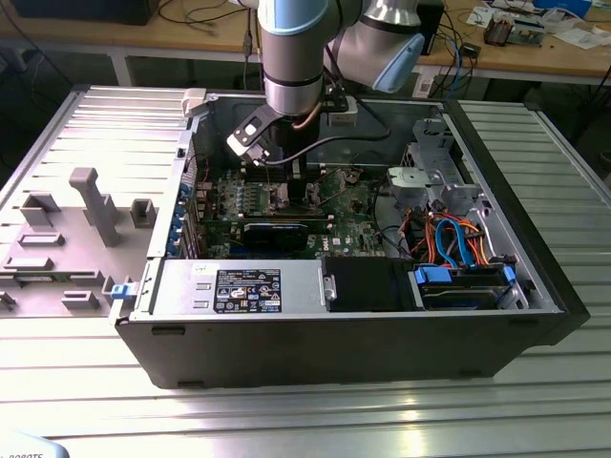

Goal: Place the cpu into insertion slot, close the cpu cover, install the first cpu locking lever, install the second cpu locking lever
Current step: 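Place the cpu into insertion slot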

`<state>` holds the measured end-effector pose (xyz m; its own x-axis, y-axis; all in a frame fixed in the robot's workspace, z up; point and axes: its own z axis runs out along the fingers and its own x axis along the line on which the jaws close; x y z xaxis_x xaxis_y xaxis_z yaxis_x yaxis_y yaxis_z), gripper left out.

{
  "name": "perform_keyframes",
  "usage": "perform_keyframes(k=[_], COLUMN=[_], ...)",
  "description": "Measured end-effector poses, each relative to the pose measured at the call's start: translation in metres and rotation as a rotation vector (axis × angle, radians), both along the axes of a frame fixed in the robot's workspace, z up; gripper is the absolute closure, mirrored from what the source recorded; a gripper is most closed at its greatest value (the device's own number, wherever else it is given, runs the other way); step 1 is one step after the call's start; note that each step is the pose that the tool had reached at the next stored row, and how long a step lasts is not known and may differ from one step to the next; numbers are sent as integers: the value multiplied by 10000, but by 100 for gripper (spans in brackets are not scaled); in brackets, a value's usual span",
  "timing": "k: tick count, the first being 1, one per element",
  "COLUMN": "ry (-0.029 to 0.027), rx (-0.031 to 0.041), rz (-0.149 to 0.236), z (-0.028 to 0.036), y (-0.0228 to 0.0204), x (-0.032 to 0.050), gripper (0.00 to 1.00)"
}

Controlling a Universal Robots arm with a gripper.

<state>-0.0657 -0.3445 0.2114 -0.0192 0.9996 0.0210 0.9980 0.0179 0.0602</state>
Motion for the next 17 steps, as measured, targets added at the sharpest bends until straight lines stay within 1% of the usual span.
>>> perform_keyframes(k=[3,7,10,12,13,14,16,17], ry=[2,43,60,75,90,129,166,194], rx=[0,-1,0,-1,-1,-2,-34,-64], rz=[-53,-71,-71,-69,-69,-79,-82,-82], z=[-23,-54,-56,-55,-55,-56,-60,-64], y=[0,0,2,14,22,26,26,26], x=[0,1,5,9,13,21,26,27], gripper=[46,46,46,46,46,46,46,46])
